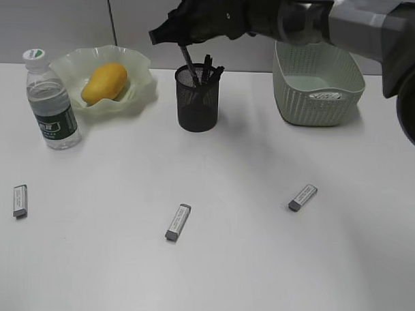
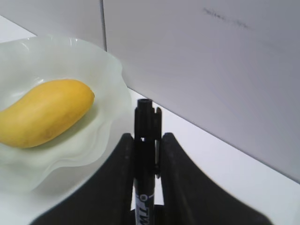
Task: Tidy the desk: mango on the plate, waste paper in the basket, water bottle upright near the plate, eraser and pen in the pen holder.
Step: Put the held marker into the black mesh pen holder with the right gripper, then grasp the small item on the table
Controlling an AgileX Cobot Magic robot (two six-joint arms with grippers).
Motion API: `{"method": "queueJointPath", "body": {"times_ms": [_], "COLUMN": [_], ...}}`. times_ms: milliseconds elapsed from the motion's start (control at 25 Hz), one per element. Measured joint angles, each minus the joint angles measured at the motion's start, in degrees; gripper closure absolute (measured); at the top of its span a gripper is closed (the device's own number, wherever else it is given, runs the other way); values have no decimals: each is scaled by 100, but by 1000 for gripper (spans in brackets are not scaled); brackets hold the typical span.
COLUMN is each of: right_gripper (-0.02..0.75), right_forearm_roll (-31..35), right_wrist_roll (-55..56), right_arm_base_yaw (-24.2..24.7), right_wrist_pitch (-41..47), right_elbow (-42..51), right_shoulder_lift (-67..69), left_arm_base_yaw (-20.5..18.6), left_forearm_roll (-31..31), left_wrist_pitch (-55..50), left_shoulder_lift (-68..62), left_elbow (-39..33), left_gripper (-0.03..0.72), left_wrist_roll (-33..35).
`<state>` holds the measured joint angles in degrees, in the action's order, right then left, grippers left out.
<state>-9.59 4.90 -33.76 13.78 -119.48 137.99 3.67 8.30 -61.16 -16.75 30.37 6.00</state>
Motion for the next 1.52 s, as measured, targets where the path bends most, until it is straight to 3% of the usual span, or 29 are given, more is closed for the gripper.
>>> {"method": "queueJointPath", "body": {"times_ms": [360, 600, 760, 920, 1240, 1520], "right_gripper": [570, 335, 293, 288, 284, 283], "right_forearm_roll": [1, 1, 1, 7, 69, 502], "right_wrist_roll": [25, 25, 30, 19, -588, -776], "right_arm_base_yaw": [0, 0, -5, -17, 45, 748], "right_wrist_pitch": [244, 348, 613, 1455, 4222, 5480], "right_elbow": [153, 153, 159, 159, 153, 153], "right_shoulder_lift": [65, 65, -93, -520, -1717, -2484], "left_arm_base_yaw": [0, 0, 0, 0, 0, 0], "left_forearm_roll": [0, 0, 0, 0, 0, 0], "left_wrist_pitch": [0, 0, 0, 0, 0, 0], "left_shoulder_lift": [0, 0, 0, 0, 0, 0], "left_elbow": [0, 0, 0, 0, 0, 0], "left_gripper": [295, 295, 295, 295, 295, 295], "left_wrist_roll": [0, 0, 0, 0, 0, 0]}}
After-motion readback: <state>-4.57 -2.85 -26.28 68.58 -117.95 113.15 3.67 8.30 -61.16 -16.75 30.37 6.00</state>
